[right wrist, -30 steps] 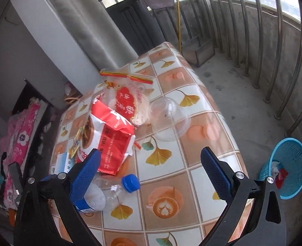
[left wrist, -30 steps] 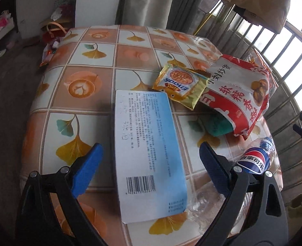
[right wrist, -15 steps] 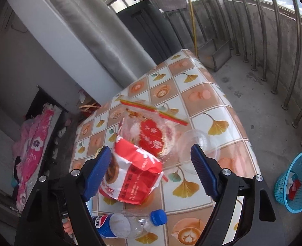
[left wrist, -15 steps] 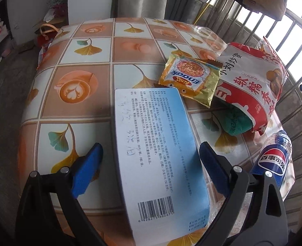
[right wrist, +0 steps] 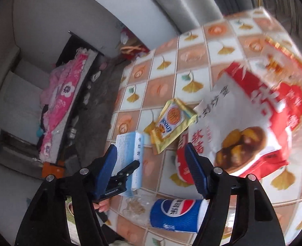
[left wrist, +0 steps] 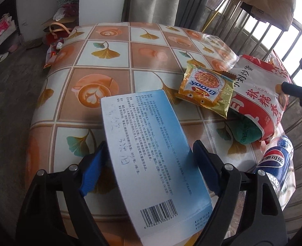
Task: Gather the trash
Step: 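Grasp the blue paper box with the left tool while the right tool reaches the Enaak snack packet, then grasp the yellow Enaak snack packet with the right tool and lift it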
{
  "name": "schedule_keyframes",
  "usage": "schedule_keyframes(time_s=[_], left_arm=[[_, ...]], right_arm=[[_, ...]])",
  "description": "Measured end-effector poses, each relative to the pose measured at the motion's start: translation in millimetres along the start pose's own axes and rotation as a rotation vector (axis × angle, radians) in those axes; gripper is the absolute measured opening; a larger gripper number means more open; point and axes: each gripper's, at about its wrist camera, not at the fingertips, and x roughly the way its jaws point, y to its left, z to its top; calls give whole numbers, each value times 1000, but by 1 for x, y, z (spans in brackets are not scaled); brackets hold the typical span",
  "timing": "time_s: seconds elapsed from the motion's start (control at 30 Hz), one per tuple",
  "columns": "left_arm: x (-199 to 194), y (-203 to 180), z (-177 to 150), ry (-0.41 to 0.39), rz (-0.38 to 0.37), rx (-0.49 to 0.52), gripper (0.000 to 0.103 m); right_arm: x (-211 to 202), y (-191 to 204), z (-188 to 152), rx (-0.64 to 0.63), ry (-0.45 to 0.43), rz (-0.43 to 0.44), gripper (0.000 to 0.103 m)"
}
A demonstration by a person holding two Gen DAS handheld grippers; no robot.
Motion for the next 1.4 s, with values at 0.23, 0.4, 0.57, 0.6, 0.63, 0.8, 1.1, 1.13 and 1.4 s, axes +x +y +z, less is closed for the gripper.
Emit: schedule_keyframes(time_s=[0.23,0.4,0.57,0.6,0.63,0.8,1.1,1.13,1.4], left_arm=[[-4,9,-2,-25,-1,-9,78],[-6,12,-4,-33,-7,-9,78],[-9,16,-5,-41,-23,-19,78],[-9,17,-6,-41,-25,-20,78],[-10,18,-6,-42,-28,-21,77],[-12,23,-6,-49,-31,-36,77],[-16,32,-8,-61,-35,-60,77],[-16,32,-8,-61,-34,-59,77],[-19,34,-8,-66,-30,-60,77]], right_arm=[[61,-13,-10,169,106,-29,47],[76,-10,-16,217,97,-75,44],[84,-7,-15,247,61,-116,39],[87,-7,-12,252,55,-124,37],[89,-7,-12,257,50,-130,36],[101,-7,-7,276,37,-145,15],[106,-4,-7,261,9,-133,5],[104,-4,-9,261,8,-129,5],[65,24,10,35,-61,-230,25]])
